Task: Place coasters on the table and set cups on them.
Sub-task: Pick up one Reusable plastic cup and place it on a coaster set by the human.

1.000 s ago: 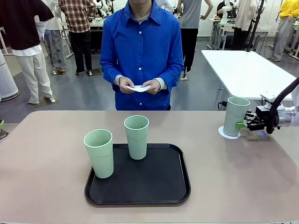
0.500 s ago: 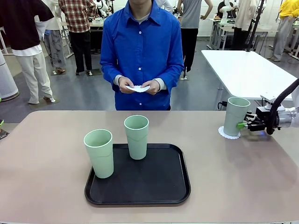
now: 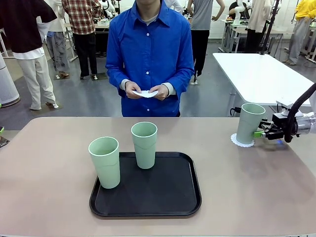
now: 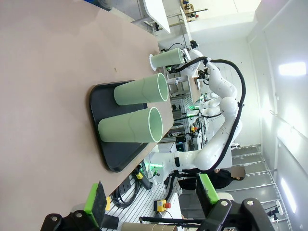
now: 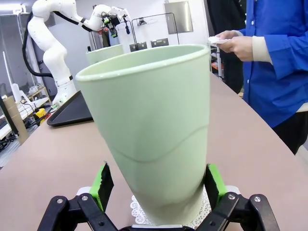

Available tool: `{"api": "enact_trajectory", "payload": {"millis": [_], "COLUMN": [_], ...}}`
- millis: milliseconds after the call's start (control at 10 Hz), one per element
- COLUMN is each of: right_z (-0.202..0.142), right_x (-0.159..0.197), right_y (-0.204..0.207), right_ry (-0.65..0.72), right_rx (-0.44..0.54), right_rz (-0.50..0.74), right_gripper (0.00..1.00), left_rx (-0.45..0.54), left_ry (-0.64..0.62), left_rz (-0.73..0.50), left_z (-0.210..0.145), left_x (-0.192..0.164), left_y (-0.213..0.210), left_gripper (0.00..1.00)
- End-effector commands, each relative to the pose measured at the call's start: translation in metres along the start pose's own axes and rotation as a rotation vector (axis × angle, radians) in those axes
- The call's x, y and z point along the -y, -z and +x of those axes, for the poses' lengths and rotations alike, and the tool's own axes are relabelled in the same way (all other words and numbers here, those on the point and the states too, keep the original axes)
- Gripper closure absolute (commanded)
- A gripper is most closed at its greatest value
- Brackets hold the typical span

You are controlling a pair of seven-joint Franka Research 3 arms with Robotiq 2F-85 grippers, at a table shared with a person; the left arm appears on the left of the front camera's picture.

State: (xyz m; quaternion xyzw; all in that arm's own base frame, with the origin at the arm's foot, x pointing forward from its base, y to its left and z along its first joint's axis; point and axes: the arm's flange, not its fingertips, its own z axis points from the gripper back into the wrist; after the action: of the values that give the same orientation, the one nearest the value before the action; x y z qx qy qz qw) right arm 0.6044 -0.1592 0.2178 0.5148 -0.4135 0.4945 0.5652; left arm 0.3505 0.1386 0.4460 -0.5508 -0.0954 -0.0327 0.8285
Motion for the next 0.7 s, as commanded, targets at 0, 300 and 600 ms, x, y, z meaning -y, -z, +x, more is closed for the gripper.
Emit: {"api": "enact_trajectory", "payload": {"millis": [0,300,600], "right_z": [0.004,0.009,0.011], "right_x": [0.004,0.002,0.003], "right_y": [-0.009,-0.023,-0.038], "right_ry": [0.012,0.001,0.002], "right_rx": [-0.014,-0.006,0.013], "right_rz": [0.033,0.004,-0.033], "right_gripper": [0.00,0.00,0.00], "left_rx": [0.003,0.003,0.003], "left_ry": [0.007,0.007,0.007], "left_rz": [-0.010,-0.010,-0.010], "left_z": [-0.001,-0.001,-0.001], "left_x": [0.001,0.001,0.001], "left_y": [-0.001,-0.001,-0.001], "left_gripper": [0.00,0.00,0.00]}}
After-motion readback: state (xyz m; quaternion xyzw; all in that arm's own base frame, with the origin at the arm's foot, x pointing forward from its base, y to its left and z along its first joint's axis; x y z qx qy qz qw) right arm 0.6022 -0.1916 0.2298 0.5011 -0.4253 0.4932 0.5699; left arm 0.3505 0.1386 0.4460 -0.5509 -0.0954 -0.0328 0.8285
